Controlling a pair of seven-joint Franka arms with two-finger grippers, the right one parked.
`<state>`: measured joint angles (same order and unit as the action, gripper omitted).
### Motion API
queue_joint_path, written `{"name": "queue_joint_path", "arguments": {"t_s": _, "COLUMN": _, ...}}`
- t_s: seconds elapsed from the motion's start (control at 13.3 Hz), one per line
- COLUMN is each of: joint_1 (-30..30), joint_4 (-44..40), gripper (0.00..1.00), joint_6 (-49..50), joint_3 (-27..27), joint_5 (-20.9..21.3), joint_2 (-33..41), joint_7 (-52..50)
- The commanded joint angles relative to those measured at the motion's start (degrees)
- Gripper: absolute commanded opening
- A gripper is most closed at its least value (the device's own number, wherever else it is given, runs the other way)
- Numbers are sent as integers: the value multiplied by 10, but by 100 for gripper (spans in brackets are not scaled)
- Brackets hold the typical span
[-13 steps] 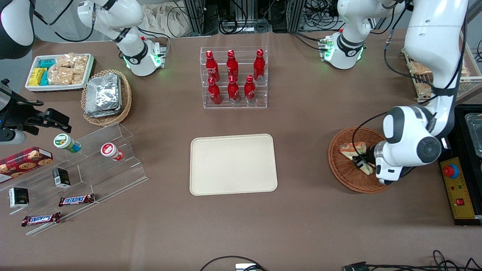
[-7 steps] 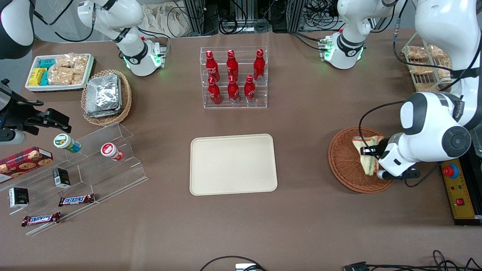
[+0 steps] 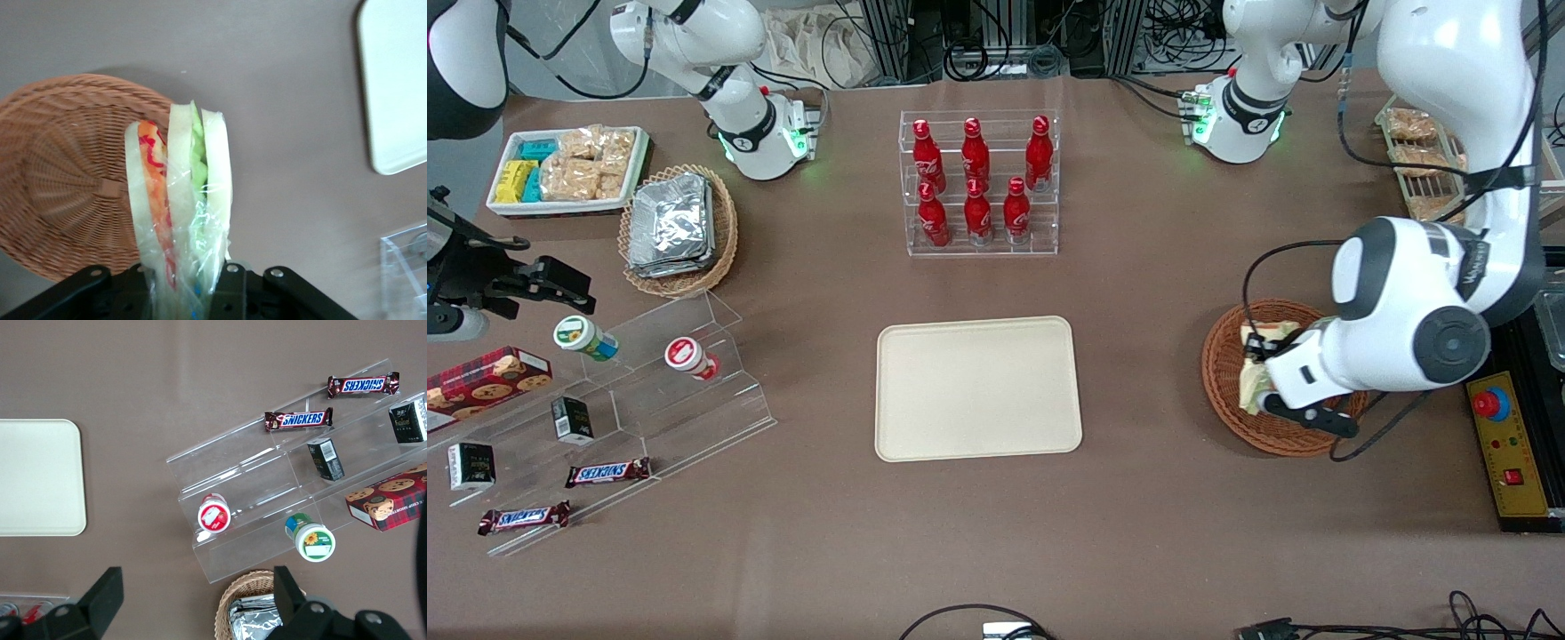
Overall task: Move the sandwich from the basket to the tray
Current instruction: 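Lift the sandwich out of the basket and carry it toward the tray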
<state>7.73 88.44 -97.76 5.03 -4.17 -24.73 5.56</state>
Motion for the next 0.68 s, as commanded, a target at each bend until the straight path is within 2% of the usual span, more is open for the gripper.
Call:
{"name": "queue_joint_path", "arguments": {"t_s": 0.0, "joint_1": 62, "joint_4": -102, "gripper": 0, "joint_6": 37, "joint_3": -3, "joint_5": -7, "joint_2": -67, "joint_7": -113}}
{"name": "queue_joint_path", "arguments": {"t_s": 0.15, "joint_1": 102, "joint_4": -143, "gripper": 0, "joint_6": 31, "joint_3": -4, "joint_5": -42, "joint_2": -102, "joint_7": -202}}
{"name": "queue_joint_path", "arguments": {"t_s": 0.38, "joint_1": 148, "joint_4": -202, "gripper": 0, "joint_6": 27, "joint_3": -4, "joint_5": -44, "joint_2": -159, "joint_7": -259}}
{"name": "queue_joint_path", "arguments": {"t_s": 0.6, "joint_1": 191, "joint_4": -203, "gripper": 0, "joint_6": -25, "joint_3": -5, "joint_5": -38, "joint_2": -195, "joint_7": -273}}
